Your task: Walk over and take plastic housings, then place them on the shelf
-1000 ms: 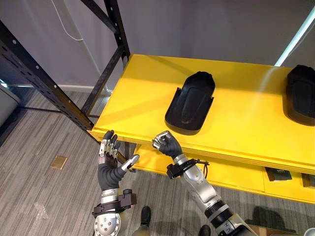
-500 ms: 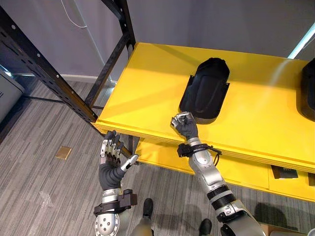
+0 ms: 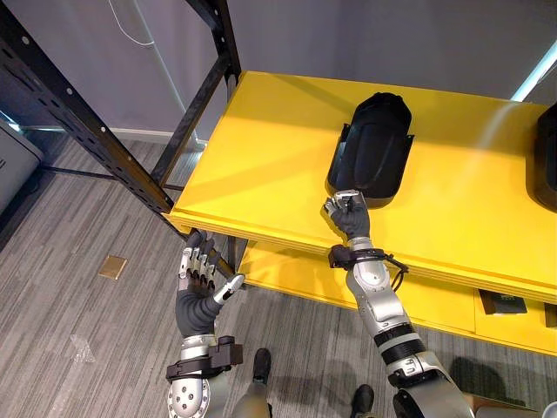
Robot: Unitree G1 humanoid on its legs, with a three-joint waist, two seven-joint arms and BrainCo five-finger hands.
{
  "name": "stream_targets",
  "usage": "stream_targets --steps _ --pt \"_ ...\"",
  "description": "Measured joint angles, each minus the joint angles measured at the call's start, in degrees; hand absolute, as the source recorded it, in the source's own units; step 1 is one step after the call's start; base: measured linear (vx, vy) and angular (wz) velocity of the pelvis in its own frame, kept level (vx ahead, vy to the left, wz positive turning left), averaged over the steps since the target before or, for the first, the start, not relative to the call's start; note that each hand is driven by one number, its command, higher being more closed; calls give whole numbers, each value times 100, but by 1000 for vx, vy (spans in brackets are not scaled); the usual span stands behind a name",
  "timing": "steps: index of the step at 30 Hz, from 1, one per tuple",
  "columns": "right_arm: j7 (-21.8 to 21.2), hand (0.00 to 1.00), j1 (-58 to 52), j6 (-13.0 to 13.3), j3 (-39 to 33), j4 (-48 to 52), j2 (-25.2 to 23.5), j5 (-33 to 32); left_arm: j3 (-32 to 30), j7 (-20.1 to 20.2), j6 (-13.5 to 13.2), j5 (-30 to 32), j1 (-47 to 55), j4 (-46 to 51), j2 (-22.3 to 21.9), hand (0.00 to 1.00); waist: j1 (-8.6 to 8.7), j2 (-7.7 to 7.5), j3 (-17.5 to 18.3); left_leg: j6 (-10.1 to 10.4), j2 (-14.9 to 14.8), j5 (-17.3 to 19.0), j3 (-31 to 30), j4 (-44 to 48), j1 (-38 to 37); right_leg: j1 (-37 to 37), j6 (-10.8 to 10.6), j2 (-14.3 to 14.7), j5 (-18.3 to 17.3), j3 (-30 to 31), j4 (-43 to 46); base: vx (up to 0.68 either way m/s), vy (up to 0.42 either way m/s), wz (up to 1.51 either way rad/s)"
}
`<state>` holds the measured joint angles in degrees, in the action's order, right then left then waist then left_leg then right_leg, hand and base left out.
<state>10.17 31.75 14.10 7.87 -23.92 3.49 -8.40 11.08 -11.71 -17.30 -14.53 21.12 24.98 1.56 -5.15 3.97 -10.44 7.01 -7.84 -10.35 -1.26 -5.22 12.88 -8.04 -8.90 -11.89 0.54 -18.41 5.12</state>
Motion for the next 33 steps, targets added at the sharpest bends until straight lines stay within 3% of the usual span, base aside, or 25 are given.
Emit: stream_targets --steps 14,19,22,24,25,29,31,33 --pt "154 100 1406 -166 -122 -1305 443 -4 197 74 0 -114 -22 -4 7 0 -41 62 -118 15 -8 -113 -163 5 175 -40 11 21 14 -175 0 -20 -6 6" --pt "171 100 1518 -168 -359 -1231 531 -5 253 64 0 -108 -213 -4 110 0 -92 80 -192 7 -2 -144 -211 20 286 -102 33 23 37 -243 -4 -32 -9 6" --pt "149 100 305 -170 -327 304 272 0 166 61 3 -91 -358 -31 79 0 -102 71 -197 6 1 -146 -165 22 237 -79 34 18 36 -224 -10 29 -14 -3" --pt "59 100 -720 -156 -194 1226 -11 0 84 34 5 -82 -411 -54 24 0 -3 55 -200 7 -2 -145 -43 22 114 35 34 20 33 -180 -46 44 -20 -15" --pt "-10 0 -1319 -158 -34 1775 -98 0 40 20 5 -40 -437 -76 -18 0 63 40 -202 10 -12 -141 56 19 19 70 32 24 30 -91 -54 28 -14 -24" --pt "-370 0 -2849 -133 -2 3220 -113 1 61 -34 23 298 -478 -111 -60 0 365 -46 -152 107 -126 -1 376 -2 -230 185 24 113 -6 98 -105 -24 -10 -32" --pt "-499 0 -3598 -14 -186 3847 -141 2 62 -48 35 446 -476 -123 -42 0 456 -184 -33 109 -187 67 568 -2 -348 209 15 176 -8 268 -181 -18 -10 -52" --pt "-636 0 -4338 71 -639 4355 -234 35 61 -77 42 659 -508 -152 7 0 651 -383 160 135 -241 137 834 0 -545 208 6 221 17 560 -181 14 -2 -61"
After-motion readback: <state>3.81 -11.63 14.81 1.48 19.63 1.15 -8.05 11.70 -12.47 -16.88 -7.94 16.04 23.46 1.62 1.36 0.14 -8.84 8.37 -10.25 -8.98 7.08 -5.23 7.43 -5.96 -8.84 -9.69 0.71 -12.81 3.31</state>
